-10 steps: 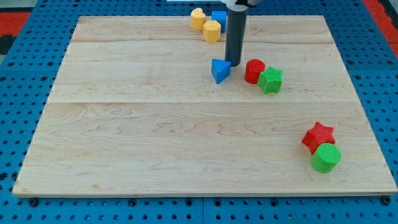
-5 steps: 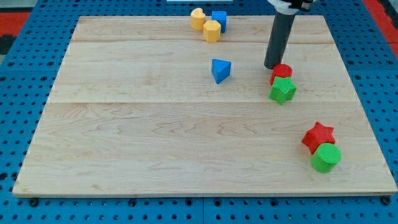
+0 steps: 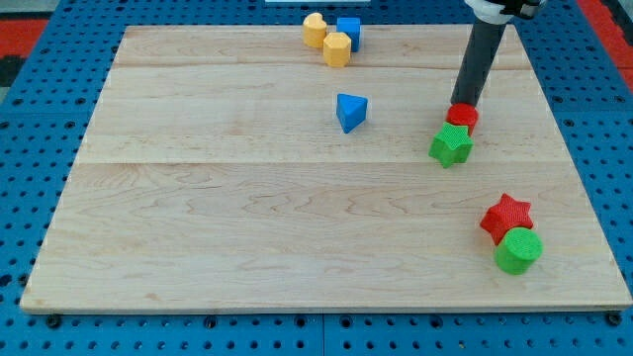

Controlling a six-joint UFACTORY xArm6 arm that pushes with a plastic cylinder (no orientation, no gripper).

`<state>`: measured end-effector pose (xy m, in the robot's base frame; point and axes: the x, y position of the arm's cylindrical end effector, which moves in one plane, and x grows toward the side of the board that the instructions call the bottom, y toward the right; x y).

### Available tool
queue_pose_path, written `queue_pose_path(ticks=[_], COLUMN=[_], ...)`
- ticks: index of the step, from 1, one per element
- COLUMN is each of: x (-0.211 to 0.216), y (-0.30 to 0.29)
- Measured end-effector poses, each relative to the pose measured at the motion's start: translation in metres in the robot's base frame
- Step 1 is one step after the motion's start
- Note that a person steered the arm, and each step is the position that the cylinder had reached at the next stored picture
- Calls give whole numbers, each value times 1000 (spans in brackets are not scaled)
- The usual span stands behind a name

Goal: Place the red circle and green star left to the red star and green circle

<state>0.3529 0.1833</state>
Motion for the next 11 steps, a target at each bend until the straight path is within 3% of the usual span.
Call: queue_pose_path(ticks=[5, 9, 11], x=[56, 129, 145], y=[-19, -75, -115])
